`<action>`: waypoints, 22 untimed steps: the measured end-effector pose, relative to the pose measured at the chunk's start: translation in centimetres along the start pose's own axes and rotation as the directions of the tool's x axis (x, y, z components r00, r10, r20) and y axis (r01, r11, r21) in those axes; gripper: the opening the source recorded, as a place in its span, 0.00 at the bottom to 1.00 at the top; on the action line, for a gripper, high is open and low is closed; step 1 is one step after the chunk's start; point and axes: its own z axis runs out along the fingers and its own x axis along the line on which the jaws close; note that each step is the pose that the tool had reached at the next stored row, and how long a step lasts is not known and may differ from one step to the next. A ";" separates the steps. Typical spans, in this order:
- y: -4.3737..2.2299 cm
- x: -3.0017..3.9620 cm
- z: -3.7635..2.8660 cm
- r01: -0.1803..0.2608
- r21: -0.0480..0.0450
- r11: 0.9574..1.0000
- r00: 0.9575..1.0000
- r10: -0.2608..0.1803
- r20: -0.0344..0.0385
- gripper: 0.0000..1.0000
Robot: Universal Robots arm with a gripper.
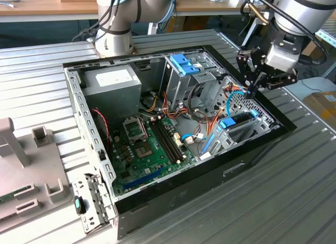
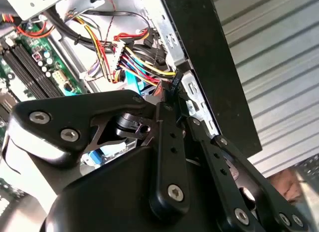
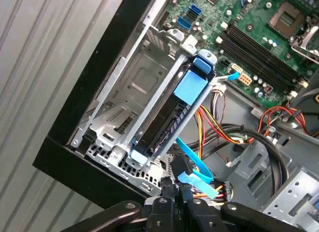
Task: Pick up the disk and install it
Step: 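Insert the first disk wire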
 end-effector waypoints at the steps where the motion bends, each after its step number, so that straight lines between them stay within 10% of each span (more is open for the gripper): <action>1: 0.00 0.00 0.01 -0.037 -0.002 0.999 0.999 0.037 -0.006 0.17; 10: 0.01 0.00 0.03 -0.229 -0.008 0.973 0.973 0.228 -0.040 0.17; 16: 0.05 -0.01 0.02 -0.340 -0.009 0.940 0.939 0.339 -0.060 0.17; 22: 0.50 -0.05 -0.06 -0.343 -0.009 0.939 0.938 0.341 -0.061 0.17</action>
